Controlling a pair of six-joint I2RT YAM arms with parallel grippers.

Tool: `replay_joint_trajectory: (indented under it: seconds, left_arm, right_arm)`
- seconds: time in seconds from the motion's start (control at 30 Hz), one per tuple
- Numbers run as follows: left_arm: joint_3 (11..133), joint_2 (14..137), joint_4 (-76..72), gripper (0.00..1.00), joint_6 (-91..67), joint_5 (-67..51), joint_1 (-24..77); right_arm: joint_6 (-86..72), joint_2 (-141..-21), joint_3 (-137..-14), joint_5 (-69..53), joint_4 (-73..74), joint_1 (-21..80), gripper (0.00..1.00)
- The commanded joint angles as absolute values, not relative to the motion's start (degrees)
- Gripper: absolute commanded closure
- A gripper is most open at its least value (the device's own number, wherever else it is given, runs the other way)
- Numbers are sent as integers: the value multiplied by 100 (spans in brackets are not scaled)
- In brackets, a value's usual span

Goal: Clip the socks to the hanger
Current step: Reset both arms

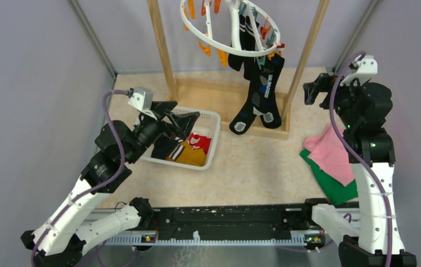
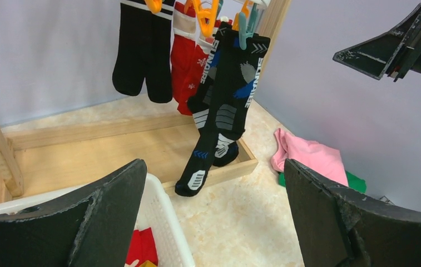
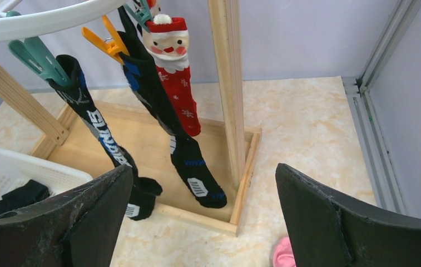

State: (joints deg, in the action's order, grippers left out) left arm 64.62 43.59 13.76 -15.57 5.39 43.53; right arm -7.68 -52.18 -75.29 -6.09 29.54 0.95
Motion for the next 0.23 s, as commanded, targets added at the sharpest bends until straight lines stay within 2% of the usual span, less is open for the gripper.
replay_joint_trajectory:
  seconds: [0.0, 0.2]
  left_arm:
    - [6407, 4239, 1122, 1, -1635, 560, 4333]
    - [6378, 4228, 1123, 1, -1644, 552, 4333]
  right_arm:
    - [-735, -5118, -7481, -519, 2698, 62, 1]
    - [-764, -5120, -7458, -486, 2720, 62, 1]
